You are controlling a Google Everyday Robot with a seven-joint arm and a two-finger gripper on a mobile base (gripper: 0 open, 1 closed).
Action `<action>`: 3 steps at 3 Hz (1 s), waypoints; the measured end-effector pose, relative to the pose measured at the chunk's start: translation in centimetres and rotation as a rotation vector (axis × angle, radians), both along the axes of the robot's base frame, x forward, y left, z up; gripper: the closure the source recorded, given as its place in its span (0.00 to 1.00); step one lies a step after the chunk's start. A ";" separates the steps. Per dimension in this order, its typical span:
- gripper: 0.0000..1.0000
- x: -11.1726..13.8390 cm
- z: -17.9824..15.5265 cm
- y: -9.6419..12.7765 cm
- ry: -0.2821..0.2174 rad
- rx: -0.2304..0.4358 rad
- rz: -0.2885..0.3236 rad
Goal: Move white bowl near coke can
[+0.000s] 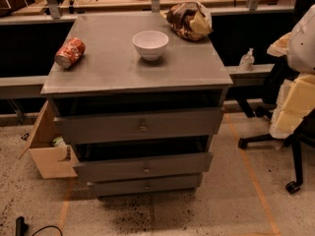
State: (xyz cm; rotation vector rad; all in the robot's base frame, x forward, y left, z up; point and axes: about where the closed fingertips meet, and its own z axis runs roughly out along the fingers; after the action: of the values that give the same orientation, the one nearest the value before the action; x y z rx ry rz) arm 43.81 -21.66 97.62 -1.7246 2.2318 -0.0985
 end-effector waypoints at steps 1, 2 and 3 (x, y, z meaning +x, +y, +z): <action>0.00 0.0 0.0 0.0 0.000 0.000 0.000; 0.00 2.5 0.4 0.5 -0.034 -0.036 0.059; 0.00 6.4 0.6 1.7 -0.059 -0.083 0.178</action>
Offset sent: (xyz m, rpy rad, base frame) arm 0.0680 0.0107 0.0073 -0.0997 -0.0738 0.1611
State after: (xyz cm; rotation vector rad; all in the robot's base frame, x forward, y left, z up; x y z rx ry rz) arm 50.18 -19.92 98.19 -1.9289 2.0493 -0.2006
